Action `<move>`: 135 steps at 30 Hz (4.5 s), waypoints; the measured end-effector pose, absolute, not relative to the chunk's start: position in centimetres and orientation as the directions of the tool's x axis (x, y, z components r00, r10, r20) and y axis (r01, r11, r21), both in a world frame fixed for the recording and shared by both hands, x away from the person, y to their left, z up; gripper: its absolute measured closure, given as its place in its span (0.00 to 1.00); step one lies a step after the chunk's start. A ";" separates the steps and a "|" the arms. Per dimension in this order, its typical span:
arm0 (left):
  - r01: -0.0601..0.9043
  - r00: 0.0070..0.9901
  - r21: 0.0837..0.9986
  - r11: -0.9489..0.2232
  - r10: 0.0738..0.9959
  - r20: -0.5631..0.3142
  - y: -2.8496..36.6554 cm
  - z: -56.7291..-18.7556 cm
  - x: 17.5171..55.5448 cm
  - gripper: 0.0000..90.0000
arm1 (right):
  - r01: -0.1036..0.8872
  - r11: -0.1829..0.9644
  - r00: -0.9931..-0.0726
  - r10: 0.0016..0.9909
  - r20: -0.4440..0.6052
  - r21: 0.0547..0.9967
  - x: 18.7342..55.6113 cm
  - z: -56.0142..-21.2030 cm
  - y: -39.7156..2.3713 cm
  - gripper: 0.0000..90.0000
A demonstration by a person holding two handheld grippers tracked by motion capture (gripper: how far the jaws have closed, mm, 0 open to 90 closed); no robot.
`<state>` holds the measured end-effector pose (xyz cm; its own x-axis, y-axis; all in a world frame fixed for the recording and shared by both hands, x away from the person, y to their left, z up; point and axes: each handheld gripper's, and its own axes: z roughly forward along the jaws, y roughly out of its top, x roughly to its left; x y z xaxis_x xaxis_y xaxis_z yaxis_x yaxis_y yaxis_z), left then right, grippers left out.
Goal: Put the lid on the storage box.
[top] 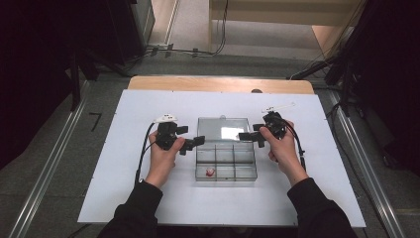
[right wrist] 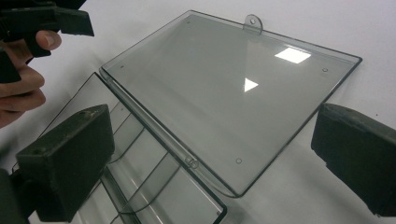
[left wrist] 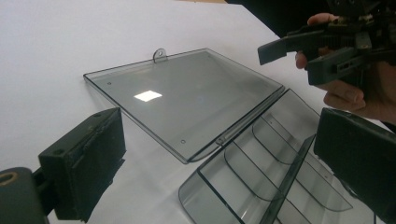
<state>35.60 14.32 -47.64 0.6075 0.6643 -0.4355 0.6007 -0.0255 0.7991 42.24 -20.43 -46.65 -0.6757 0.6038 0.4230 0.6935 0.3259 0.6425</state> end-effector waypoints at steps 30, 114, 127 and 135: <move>0.720 0.492 0.694 0.000 0.706 -0.510 12.1 -49.9 38.3 0.21 | 0.805 0.243 -0.544 0.666 0.511 0.540 43.2 -49.3 -20.5 0.34; 0.508 0.640 0.861 0.012 0.663 -0.387 13.0 -45.6 35.6 0.72 | 0.495 0.267 -0.746 0.618 0.248 0.826 38.3 -45.3 -21.6 0.62; 0.479 0.669 0.878 0.001 0.647 -0.366 13.2 -45.7 34.1 0.68 | 0.428 0.268 -0.767 0.613 0.190 0.863 36.9 -42.1 -21.4 0.62; 0.475 0.672 0.880 -0.007 0.648 -0.358 13.3 -45.6 33.7 0.67 | 0.432 0.272 -0.768 0.610 0.193 0.860 36.3 -42.2 -21.3 0.63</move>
<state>33.70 13.31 -45.64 0.6720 0.6482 -0.3581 0.4752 -0.0065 0.8799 36.32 -21.32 -42.16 -0.7685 0.6100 0.1933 0.4323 0.2722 0.8597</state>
